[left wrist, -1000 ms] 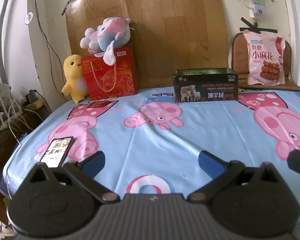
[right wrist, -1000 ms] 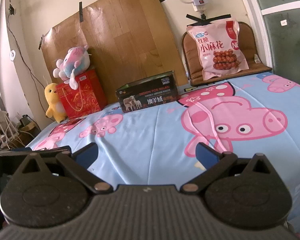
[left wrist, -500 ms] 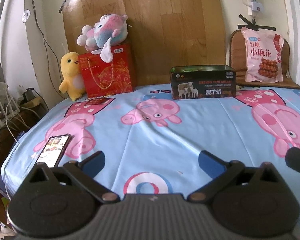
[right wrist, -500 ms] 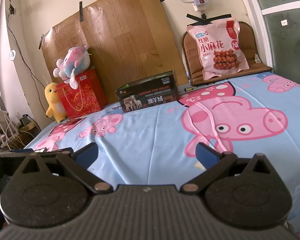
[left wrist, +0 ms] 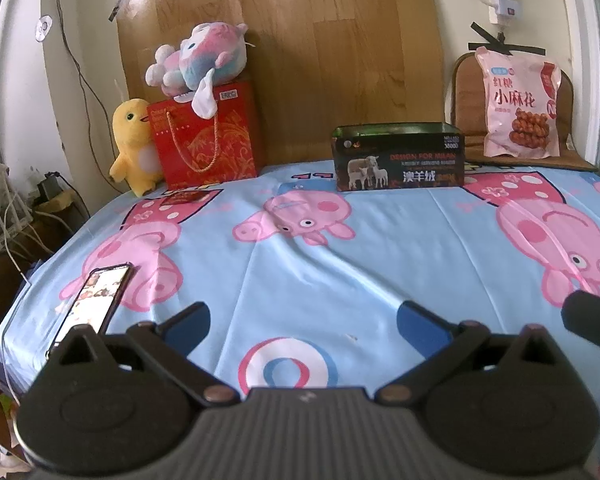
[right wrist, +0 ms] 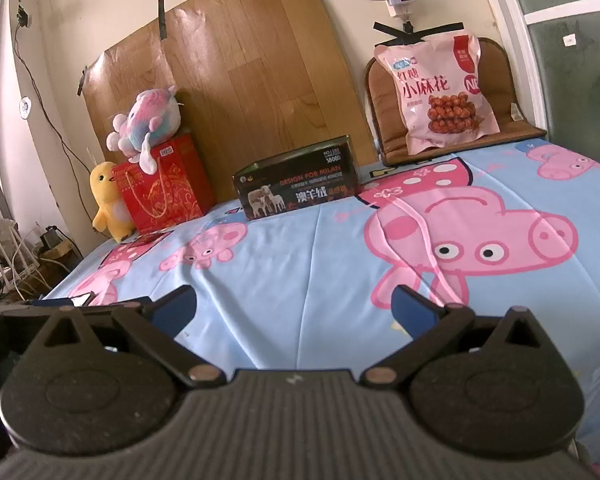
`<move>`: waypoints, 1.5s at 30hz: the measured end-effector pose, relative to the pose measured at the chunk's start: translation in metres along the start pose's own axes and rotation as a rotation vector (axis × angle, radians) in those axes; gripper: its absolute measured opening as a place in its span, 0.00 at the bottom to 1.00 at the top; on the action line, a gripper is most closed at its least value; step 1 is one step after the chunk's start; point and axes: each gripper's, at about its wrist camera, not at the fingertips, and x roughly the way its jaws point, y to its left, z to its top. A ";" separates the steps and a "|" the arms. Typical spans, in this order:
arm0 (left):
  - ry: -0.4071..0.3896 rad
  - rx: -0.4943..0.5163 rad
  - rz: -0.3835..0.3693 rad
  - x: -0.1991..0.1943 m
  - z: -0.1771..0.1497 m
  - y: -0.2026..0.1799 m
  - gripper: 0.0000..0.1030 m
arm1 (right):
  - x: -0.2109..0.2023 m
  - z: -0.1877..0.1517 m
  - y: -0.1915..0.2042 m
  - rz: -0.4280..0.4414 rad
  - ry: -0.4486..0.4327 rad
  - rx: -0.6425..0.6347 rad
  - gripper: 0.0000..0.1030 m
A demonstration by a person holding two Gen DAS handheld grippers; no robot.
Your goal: Organize snacks
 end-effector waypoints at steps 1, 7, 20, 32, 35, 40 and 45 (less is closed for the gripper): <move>0.002 0.000 -0.001 0.000 0.000 0.000 1.00 | 0.000 0.000 0.000 0.000 0.000 0.000 1.00; 0.004 0.000 0.006 0.000 -0.001 -0.001 1.00 | 0.000 0.000 0.000 -0.001 0.000 0.001 1.00; 0.003 -0.022 0.040 0.002 0.001 0.003 1.00 | 0.001 -0.002 -0.001 0.003 0.007 0.003 1.00; -0.012 -0.020 0.086 0.002 0.002 0.005 1.00 | 0.001 -0.002 0.000 0.002 0.009 0.005 1.00; -0.016 -0.018 0.094 0.002 0.002 0.005 1.00 | 0.003 -0.003 -0.002 0.004 0.011 0.004 1.00; -0.019 -0.013 0.107 0.003 0.002 0.005 1.00 | 0.002 -0.002 -0.001 0.004 0.011 0.005 1.00; -0.017 -0.011 0.107 0.004 0.002 0.005 1.00 | 0.002 -0.001 -0.001 0.004 0.011 0.004 1.00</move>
